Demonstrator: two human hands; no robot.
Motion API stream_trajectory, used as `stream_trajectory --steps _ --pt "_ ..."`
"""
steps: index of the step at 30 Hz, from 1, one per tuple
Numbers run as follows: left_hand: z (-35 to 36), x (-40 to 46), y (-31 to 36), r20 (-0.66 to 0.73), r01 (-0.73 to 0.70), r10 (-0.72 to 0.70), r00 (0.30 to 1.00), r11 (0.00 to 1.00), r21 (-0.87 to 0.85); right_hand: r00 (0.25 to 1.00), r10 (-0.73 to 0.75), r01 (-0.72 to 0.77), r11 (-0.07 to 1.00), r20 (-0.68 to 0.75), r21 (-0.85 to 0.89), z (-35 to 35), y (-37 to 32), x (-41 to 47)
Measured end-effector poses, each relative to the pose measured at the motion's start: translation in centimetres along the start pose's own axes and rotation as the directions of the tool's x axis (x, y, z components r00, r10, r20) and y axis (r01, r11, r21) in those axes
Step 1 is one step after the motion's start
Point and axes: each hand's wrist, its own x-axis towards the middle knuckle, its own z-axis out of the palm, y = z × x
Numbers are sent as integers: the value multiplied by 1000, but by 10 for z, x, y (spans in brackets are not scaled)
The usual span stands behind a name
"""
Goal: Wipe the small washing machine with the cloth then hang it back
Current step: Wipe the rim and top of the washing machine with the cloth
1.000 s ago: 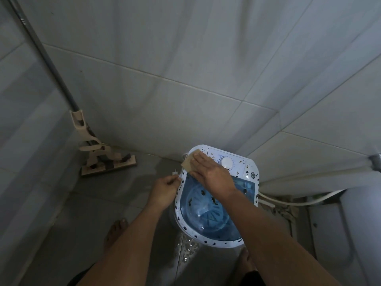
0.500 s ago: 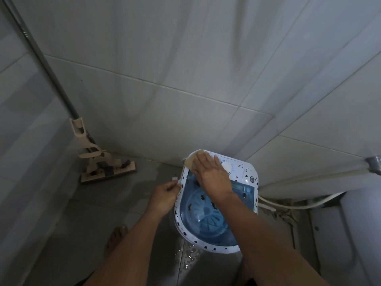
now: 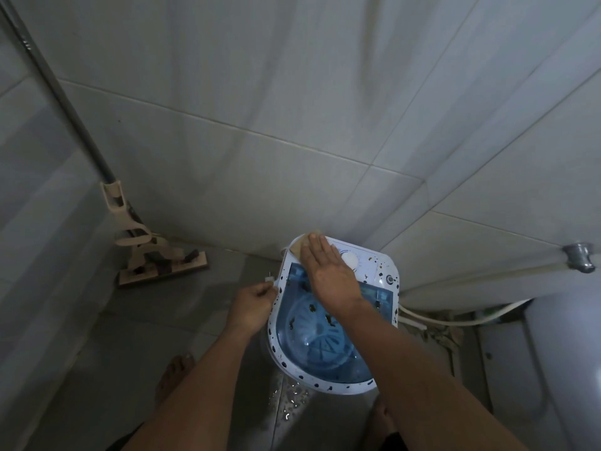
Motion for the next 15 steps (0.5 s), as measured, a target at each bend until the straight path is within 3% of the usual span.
stream_trajectory --steps 15 --pt "0 2 0 13 7 -7 1000 1000 -7 989 149 -150 980 16 130 -5 -1 17"
